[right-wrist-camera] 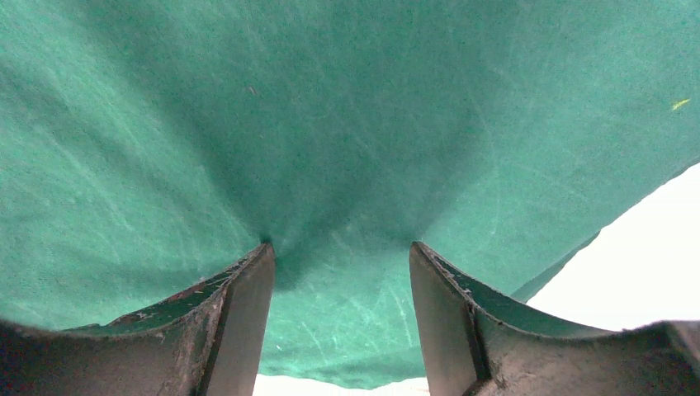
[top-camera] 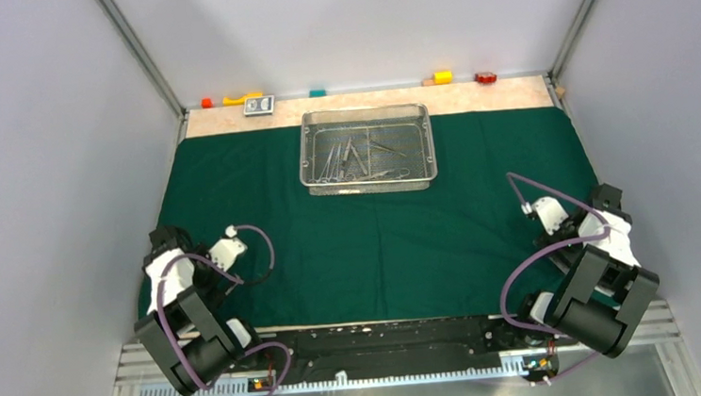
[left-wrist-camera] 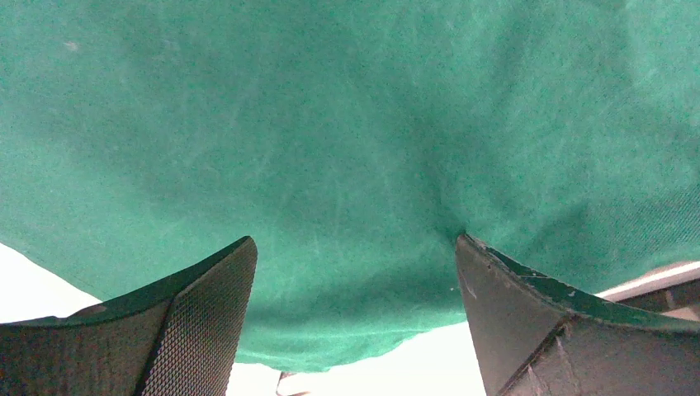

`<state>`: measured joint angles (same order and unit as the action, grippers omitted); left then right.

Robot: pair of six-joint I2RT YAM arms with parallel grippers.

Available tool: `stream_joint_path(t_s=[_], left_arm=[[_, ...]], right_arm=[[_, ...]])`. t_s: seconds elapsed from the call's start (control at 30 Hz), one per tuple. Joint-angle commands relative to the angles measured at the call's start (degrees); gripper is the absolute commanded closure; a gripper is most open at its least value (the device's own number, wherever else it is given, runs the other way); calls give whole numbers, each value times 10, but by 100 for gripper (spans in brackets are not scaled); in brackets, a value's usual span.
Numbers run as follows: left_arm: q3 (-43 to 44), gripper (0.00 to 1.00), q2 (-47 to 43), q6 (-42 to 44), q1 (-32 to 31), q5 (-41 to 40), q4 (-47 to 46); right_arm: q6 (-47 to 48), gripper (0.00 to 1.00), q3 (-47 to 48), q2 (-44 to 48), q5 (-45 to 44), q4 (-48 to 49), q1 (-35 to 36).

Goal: Open and lay out the surgical kit
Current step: Smooth out the surgical kit at the center of the board, then move the container from the surgical kit.

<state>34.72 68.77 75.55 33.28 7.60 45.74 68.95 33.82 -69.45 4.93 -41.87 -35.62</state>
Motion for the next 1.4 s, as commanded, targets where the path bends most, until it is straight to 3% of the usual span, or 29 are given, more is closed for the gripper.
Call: stream_joint_path(t_s=[0.0, 0.47, 0.6, 0.73, 0.97, 1.17, 1.37], left_arm=[[-22, 6, -27, 55, 5, -24, 18], [-38, 10, -28, 128, 5, -101, 55], [-5, 9, -29, 127, 5, -69, 83], [65, 5, -39, 113, 5, 22, 112], [181, 1, -24, -55, 4, 232, 69], [195, 1, -18, -246, 4, 376, -48], [166, 1, -14, -417, -6, 420, -221]], right_arm=[[30, 39, -16, 0, -28, -11, -12], [-35, 36, 99, -65, 49, -17, -11], [-51, 36, 123, -76, 75, -25, -11], [-86, 36, 171, -68, 143, -59, -2], [-293, 35, 243, -56, 248, 2, 117], [-482, 34, 291, -94, 212, 142, 271], [-587, 34, 377, -191, 168, 215, 377]])
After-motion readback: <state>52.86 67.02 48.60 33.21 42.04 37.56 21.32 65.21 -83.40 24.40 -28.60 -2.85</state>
